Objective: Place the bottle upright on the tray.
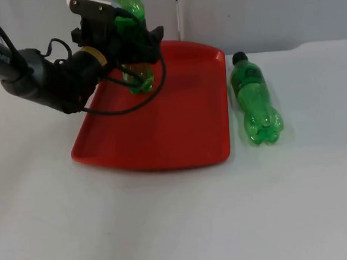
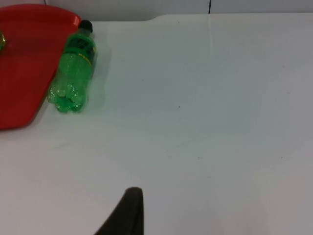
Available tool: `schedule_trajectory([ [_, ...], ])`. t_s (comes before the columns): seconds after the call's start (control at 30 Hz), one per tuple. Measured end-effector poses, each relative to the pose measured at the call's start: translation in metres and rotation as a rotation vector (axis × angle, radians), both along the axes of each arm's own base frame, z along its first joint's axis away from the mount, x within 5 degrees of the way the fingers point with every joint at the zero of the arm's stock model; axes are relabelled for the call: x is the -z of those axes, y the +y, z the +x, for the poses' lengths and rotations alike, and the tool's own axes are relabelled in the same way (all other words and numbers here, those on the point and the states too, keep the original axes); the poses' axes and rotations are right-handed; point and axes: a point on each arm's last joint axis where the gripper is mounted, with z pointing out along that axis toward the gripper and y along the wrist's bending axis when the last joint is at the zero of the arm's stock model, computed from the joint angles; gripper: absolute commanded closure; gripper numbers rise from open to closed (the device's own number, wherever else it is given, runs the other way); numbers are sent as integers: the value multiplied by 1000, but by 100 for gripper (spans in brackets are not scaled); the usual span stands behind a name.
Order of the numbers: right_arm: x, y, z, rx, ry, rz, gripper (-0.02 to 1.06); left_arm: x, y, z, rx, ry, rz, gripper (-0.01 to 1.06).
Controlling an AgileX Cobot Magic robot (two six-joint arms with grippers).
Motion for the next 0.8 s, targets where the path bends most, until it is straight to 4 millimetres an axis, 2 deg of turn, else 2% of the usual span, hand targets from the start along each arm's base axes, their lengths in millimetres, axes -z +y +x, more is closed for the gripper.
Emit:
schedule_trajectory([
  [0.1, 0, 0, 0, 0, 0, 0, 0, -2, 1, -2, -8, 23, 15, 0],
  [0.3, 0, 0, 0, 0, 0, 0, 0, -18, 10, -17, -64, 40, 19, 0],
  [0.67, 0, 0, 0, 0, 0, 0, 0, -42, 18, -53, -50, 71, 54, 0],
  [0.8, 0, 0, 0, 0, 0, 0, 0, -52, 21, -72, -36, 92, 67, 0],
])
